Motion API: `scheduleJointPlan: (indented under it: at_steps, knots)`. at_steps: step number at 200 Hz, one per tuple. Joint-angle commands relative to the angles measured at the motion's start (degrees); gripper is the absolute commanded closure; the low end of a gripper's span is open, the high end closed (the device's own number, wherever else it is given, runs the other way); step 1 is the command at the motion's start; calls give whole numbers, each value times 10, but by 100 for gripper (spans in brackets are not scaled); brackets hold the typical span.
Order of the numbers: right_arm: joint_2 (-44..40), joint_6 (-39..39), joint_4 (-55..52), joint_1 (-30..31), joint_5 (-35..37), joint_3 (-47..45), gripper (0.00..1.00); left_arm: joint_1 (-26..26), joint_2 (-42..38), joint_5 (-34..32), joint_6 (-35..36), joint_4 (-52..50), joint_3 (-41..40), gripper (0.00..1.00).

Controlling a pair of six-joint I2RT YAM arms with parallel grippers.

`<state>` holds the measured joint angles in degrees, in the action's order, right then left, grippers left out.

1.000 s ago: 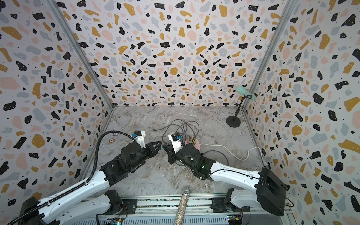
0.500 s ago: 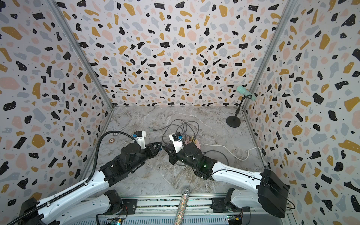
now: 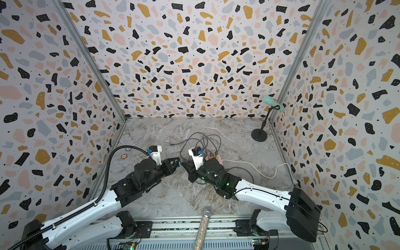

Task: Charge mp3
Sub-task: Insert the charging cable into the MP3 player.

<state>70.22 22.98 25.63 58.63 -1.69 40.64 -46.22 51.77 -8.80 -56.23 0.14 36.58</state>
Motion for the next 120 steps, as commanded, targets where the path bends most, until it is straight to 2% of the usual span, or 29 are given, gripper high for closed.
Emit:
scheduleJointPlan:
  at_steps: [1,57,120]
  knots:
    - [6,6,-68,5,2,-11,100,-5,-18,2,-11,101,28,85]
    - [18,39,-50,7,12,-14,100,-14,-5,13,-9,115,31,85]
    - [32,74,-51,8,36,-7,100,-25,-6,-5,-11,122,29,85]
